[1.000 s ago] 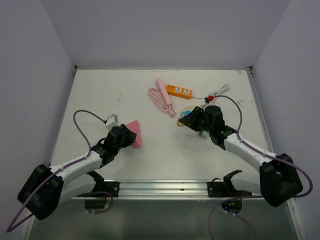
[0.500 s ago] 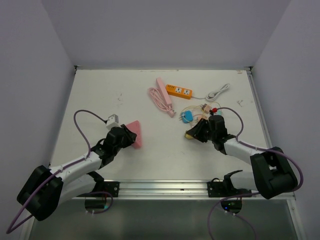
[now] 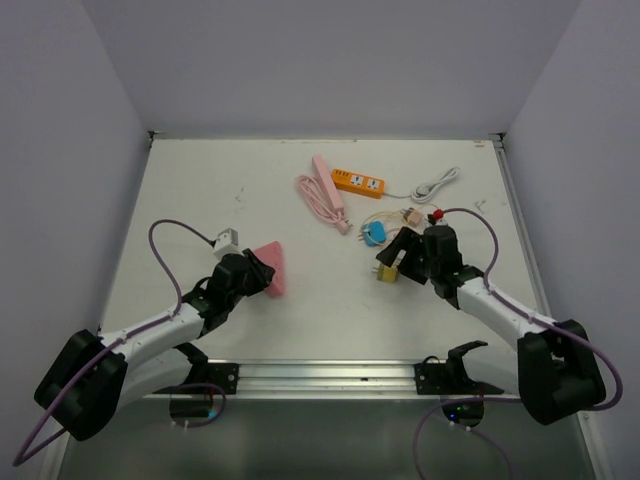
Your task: Pull the plug off the socket
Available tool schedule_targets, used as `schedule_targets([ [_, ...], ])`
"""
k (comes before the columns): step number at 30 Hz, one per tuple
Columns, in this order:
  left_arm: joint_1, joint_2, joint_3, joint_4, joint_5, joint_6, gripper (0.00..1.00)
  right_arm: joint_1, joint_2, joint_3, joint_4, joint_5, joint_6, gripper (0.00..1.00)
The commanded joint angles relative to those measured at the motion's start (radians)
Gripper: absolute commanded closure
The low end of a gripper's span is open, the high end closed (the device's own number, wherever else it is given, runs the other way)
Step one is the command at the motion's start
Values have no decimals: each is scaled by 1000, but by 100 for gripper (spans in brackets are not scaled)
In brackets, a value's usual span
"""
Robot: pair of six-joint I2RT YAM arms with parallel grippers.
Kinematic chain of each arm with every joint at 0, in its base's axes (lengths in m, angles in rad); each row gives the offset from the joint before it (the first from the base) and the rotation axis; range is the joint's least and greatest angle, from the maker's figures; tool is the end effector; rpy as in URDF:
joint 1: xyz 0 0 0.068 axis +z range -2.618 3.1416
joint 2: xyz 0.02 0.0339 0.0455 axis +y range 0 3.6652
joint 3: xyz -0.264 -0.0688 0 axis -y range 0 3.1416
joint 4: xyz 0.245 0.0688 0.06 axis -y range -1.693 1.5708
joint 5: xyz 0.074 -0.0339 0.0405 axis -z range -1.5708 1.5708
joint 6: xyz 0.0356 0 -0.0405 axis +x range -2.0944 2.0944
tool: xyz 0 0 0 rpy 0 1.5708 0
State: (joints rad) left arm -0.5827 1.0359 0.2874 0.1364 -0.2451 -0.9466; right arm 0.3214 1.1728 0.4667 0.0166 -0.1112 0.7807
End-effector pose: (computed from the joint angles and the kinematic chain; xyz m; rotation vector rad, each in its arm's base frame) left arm 0.1672 -0.0999 0.1555 -0.5420 2.1598 -0.6021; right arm 0.2145 0.0756 0.1740 0.4758 2.3068 0.6930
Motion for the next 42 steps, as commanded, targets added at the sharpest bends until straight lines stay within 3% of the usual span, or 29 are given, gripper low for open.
schedule_targets([
  [1,4,16,-28,-35,23,32,100,-4,-84,84,-145,50,-50,15],
  [7,4,13,-18,-27,43,35,100,-2,-231,185,-358,58,-119,12],
  [12,11,55,59,-3,79,77,100,-2,-382,214,-421,41,-175,11],
  [20,130,357,268,123,263,140,100,-2,-499,250,-486,35,-202,11],
  [29,234,768,611,178,440,141,90,-2,-555,251,-535,11,-193,11],
  [32,244,857,722,158,440,149,81,-2,-578,260,-560,18,-204,11],
  [35,251,921,774,124,432,164,65,-2,-598,273,-586,31,-218,11],
  [38,257,948,803,112,440,163,36,-2,-610,294,-616,61,-230,11],
  [39,257,945,803,115,443,167,22,-2,-613,302,-625,70,-233,11],
  [42,259,916,786,97,428,178,4,-2,-624,332,-652,103,-248,11],
])
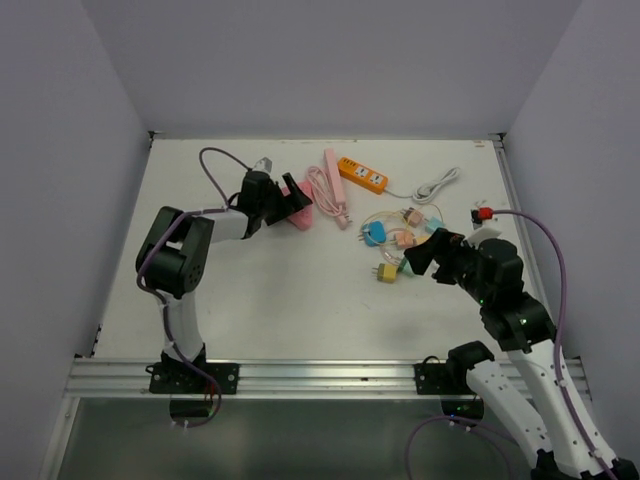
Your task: Pull the plug off the socket
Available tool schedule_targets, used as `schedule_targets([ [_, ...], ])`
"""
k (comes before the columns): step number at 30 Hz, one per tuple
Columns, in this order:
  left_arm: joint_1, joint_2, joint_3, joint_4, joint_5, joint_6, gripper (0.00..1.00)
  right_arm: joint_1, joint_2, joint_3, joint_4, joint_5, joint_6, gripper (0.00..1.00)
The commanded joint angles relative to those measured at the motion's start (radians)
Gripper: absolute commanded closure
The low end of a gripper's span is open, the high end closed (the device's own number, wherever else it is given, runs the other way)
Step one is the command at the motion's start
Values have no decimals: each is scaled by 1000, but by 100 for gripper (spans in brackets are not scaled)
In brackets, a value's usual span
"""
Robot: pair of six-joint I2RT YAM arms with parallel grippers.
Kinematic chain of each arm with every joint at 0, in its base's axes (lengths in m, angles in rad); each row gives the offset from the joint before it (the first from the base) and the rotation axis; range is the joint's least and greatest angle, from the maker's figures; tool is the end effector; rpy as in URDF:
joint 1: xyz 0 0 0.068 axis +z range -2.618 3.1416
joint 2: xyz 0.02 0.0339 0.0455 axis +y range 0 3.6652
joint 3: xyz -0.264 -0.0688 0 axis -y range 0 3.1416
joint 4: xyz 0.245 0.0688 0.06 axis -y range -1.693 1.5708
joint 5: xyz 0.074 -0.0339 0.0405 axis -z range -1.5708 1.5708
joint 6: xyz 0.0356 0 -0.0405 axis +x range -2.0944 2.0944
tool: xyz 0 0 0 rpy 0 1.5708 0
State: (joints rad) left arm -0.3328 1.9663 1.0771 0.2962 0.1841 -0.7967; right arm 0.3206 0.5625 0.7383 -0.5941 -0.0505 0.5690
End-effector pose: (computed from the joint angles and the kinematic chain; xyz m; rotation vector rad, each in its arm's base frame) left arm 0.3883 -0.1411 0.1437 -0.4143 2.2401 -0.8253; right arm 0.1205 0.0419 0.3117 0.2198 2.0312 0.6177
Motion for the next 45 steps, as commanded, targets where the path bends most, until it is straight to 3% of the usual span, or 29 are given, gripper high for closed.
schedule_targets([
  [1,9,-27,-9,-72,-8,39,1,-3,-21,79,-55,47,-43,11],
  [15,11,-421,-213,-377,-238,136,0,-3,-61,292,-220,363,-204,4],
  [21,18,-729,-276,-534,-339,183,0,-2,-95,387,-280,509,-288,2],
  [30,20,-1114,-20,-853,-509,369,0,0,-141,522,-294,618,-360,1],
  [38,20,-1305,191,-956,-597,473,0,2,-167,608,-268,623,-416,1],
  [45,20,-1486,192,-927,-685,462,1,3,-242,586,-201,626,-436,1],
])
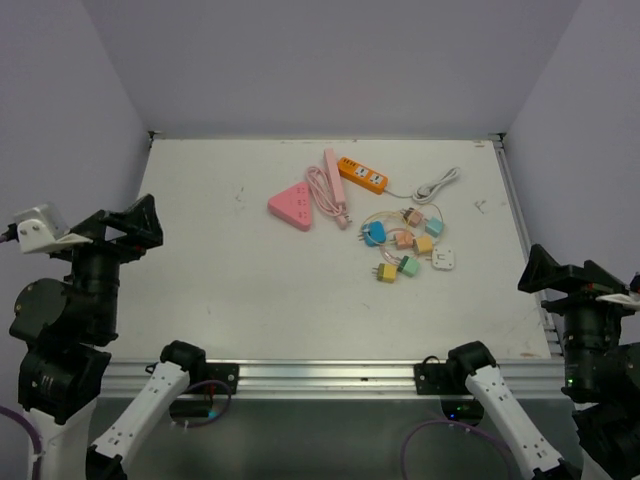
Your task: Pull the plug off the socket
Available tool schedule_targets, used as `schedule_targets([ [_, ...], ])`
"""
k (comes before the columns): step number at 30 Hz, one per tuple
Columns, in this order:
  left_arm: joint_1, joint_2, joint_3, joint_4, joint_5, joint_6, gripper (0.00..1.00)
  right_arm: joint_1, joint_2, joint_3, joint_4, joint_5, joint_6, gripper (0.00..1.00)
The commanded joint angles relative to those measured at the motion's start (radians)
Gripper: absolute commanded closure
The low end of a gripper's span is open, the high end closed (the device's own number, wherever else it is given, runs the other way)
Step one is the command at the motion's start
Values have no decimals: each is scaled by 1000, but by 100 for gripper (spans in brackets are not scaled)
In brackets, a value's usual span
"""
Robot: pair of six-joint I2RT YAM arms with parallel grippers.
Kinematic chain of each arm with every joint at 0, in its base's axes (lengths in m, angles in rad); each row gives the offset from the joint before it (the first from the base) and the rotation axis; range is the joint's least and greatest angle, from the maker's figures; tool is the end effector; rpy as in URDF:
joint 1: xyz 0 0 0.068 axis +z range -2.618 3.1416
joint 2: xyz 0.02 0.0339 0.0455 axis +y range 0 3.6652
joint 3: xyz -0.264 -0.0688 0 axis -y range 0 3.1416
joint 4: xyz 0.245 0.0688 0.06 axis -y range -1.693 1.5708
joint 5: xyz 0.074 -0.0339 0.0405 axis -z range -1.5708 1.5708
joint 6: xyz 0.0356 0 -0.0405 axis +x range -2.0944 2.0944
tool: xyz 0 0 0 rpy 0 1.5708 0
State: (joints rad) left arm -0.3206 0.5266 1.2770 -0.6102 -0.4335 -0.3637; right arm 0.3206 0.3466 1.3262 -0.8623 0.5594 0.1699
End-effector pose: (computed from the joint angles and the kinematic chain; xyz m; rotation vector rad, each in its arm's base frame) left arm 0.0382 0.0031 0.4720 -0.3861 1.3961 -0.2510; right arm -0.0302 -0.0299 0.4522 0.3457 1.4303 -0.0078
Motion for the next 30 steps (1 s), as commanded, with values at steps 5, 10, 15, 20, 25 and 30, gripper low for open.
schedule_targets([
  [5,8,-117,-60,10,-122,23,1,5,-54,-28,103,-12,-44,1],
  [10,8,-160,-100,30,-139,-6,0,3,-69,-58,146,-21,-52,1],
  [15,8,-155,-117,39,-142,-21,0,3,-54,-62,147,-33,-47,2],
  [20,8,-151,-139,59,-137,-38,0,3,-55,-84,170,-33,-38,1],
  [25,8,-152,-162,67,-131,-57,0,5,-57,-104,175,-38,-38,1],
  [30,8,-158,-194,93,-132,-64,0,5,-64,-131,192,-58,-41,1],
])
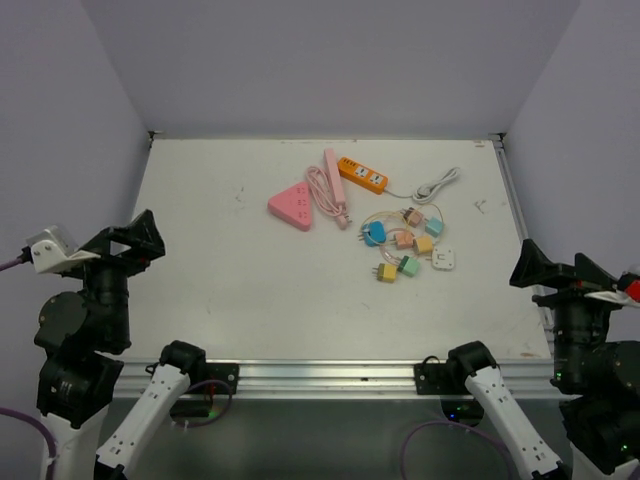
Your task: Pull the plug off the socket
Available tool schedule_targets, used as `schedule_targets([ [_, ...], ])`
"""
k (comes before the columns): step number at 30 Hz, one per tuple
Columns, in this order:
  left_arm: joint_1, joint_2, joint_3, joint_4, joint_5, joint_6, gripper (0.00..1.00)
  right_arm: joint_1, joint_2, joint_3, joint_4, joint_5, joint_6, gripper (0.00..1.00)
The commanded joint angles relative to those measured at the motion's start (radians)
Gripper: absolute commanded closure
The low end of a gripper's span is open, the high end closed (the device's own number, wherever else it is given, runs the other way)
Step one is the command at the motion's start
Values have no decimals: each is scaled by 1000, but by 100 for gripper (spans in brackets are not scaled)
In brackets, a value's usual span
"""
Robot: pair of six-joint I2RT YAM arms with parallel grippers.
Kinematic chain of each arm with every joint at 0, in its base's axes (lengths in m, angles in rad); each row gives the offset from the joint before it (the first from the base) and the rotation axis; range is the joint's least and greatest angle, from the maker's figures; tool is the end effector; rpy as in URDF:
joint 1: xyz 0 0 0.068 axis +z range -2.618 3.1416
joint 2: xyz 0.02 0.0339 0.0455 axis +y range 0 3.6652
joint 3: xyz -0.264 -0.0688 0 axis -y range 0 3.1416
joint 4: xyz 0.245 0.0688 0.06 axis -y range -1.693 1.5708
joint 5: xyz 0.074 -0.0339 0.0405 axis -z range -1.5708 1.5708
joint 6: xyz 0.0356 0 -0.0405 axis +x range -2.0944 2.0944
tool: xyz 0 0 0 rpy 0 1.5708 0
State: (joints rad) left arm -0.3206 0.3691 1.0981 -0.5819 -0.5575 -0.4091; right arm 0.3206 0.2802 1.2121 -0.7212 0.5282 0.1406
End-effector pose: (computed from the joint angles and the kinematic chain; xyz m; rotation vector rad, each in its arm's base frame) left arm 0.0246 0.0117 0.4320 -0.5167 1.3540 -0.2011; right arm -0.0260 -0.0275 0.4409 0.3203 1.3518 0.0255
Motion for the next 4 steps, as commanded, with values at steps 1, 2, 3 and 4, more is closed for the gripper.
schedule_targets([
  [1,8,2,-21,67,-9,-20,1,3,1,-25,68,-28,-12,1],
  [2,8,4,-23,68,-9,-23,0,3,-6,-31,75,-30,-12,1],
  [3,8,7,-24,68,-5,-23,1,3,-6,-40,78,-31,-12,1],
  [4,8,7,-27,70,-4,-25,1,5,-7,-42,80,-31,-12,1],
])
